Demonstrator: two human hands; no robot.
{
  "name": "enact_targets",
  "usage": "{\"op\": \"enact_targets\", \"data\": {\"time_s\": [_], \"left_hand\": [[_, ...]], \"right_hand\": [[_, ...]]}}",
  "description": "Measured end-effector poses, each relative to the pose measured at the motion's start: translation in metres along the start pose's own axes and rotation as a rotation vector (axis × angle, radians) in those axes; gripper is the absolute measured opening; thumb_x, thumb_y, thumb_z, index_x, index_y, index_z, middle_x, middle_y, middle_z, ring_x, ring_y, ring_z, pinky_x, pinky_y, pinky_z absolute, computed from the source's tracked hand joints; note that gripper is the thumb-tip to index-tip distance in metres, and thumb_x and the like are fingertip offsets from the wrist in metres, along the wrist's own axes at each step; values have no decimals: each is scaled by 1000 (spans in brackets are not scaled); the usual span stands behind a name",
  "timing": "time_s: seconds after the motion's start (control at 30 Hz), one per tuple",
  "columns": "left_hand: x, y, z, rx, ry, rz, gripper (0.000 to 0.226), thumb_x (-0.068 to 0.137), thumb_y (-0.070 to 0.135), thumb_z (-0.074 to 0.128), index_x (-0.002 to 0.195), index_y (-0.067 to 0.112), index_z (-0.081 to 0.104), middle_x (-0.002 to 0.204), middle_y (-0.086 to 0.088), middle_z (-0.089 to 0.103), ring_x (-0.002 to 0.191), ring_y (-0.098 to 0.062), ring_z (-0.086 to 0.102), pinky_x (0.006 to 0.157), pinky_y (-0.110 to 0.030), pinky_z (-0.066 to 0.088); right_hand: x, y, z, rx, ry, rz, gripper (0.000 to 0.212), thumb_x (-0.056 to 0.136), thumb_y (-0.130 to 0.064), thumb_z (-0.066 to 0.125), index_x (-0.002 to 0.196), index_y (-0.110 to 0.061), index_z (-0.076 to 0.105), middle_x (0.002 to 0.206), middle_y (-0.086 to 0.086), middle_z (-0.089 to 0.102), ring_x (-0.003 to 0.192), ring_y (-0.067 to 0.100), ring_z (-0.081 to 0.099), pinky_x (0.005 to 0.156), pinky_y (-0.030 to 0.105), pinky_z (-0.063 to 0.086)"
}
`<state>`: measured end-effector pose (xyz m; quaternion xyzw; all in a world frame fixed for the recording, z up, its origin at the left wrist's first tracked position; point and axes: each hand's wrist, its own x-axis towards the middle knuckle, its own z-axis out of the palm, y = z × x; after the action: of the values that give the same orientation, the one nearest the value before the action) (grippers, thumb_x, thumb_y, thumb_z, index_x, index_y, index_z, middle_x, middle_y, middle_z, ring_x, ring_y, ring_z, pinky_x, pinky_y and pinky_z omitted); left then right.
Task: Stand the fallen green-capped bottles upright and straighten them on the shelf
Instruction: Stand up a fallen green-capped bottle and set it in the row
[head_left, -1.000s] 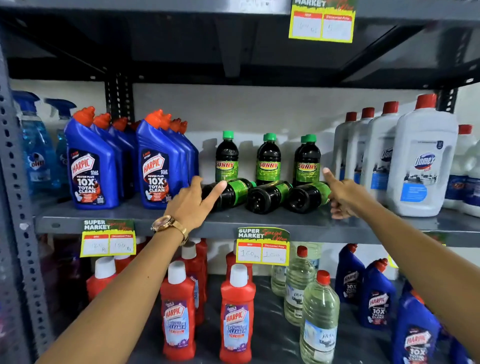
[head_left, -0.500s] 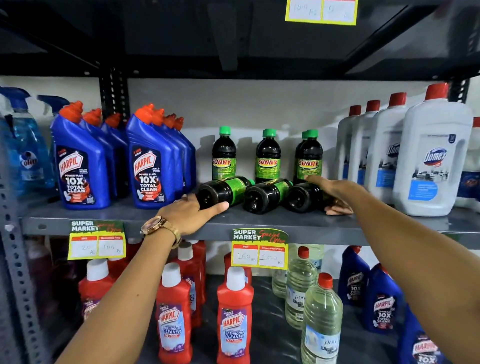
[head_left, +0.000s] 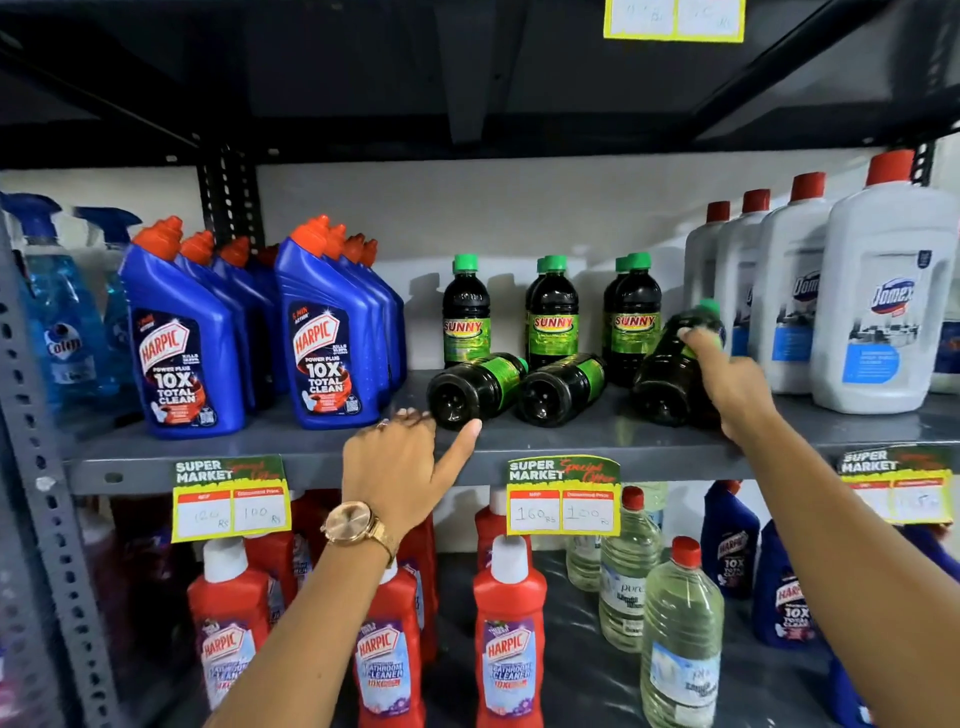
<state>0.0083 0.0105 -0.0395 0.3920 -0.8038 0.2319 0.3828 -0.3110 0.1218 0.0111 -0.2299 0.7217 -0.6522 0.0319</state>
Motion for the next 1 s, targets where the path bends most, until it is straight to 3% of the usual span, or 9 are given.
{"op": "enact_targets", "data": {"time_s": [0.07, 0.1, 0.2, 0.37, 0.53, 0.67, 0.77, 0.87, 1.0], "left_hand": [[0, 0, 1, -30, 31, -3, 73, 87, 68, 16, 58, 16, 57, 60, -2, 64, 51, -26, 61, 44, -24, 26], [1, 1, 2, -45, 45, -2, 72, 88, 68, 19, 57, 16, 57, 58, -3, 63, 50, -27, 61, 44, -24, 26], [0, 2, 3, -75, 72, -7, 69, 88, 66, 23, 54, 16, 56, 55, -3, 62, 48, -28, 60, 44, -23, 27], [0, 3, 5, -83, 85, -16, 68, 90, 64, 24, 57, 16, 60, 59, -2, 65, 51, -27, 62, 45, -25, 31], [1, 4, 6, -97, 134, -24, 66, 90, 62, 26, 55, 16, 60, 54, -2, 64, 48, -26, 60, 44, -24, 32], [1, 4, 8, -83, 172, -21, 64, 89, 61, 28, 55, 17, 60, 53, -2, 63, 47, -26, 60, 44, -24, 32], [0, 4, 9, -67, 201, -18, 63, 89, 60, 31, 51, 18, 59, 48, -2, 61, 45, -26, 59, 44, -22, 26], [-1, 5, 7, -73, 202, -26, 65, 88, 62, 28, 51, 17, 58, 46, -2, 58, 44, -26, 58, 44, -21, 24], [-2, 7, 6, -61, 211, -33, 66, 87, 63, 27, 54, 16, 61, 48, -3, 60, 47, -28, 60, 44, -22, 25]], "right_hand": [[-7, -2, -1, 60, 31, -131, 73, 59, -77, 56, 84, -8, 59, 85, 11, 59, 82, 26, 54, 65, 36, 42], [-9, -4, -1, 48, 35, -203, 69, 63, -74, 57, 84, -8, 59, 84, 11, 59, 81, 25, 53, 67, 36, 42], [-14, -7, -1, -21, 35, -330, 70, 74, -64, 63, 104, 0, 61, 106, 19, 68, 96, 30, 62, 88, 43, 50], [-20, -10, 4, -140, 15, -442, 67, 72, -52, 77, 115, -4, 56, 110, 13, 68, 102, 28, 63, 91, 39, 50], [-16, -10, 3, -92, -48, -375, 76, 68, -52, 80, 124, -7, 53, 108, 2, 62, 101, 17, 58, 86, 28, 45], [-8, -6, 3, 56, -280, -275, 49, 69, -10, 80, 115, -5, 62, 109, 15, 72, 106, 29, 66, 99, 43, 50], [-2, 1, 2, 80, -310, -273, 39, 65, -3, 78, 102, -7, 65, 100, 11, 74, 100, 26, 68, 94, 41, 52], [-3, 1, 3, 38, -192, -290, 62, 60, -19, 90, 109, -16, 52, 95, -4, 65, 89, 14, 61, 75, 20, 47], [-3, -3, 5, -31, -171, -276, 88, 56, -35, 92, 128, -6, 51, 112, 4, 64, 106, 20, 61, 92, 33, 49]]}}
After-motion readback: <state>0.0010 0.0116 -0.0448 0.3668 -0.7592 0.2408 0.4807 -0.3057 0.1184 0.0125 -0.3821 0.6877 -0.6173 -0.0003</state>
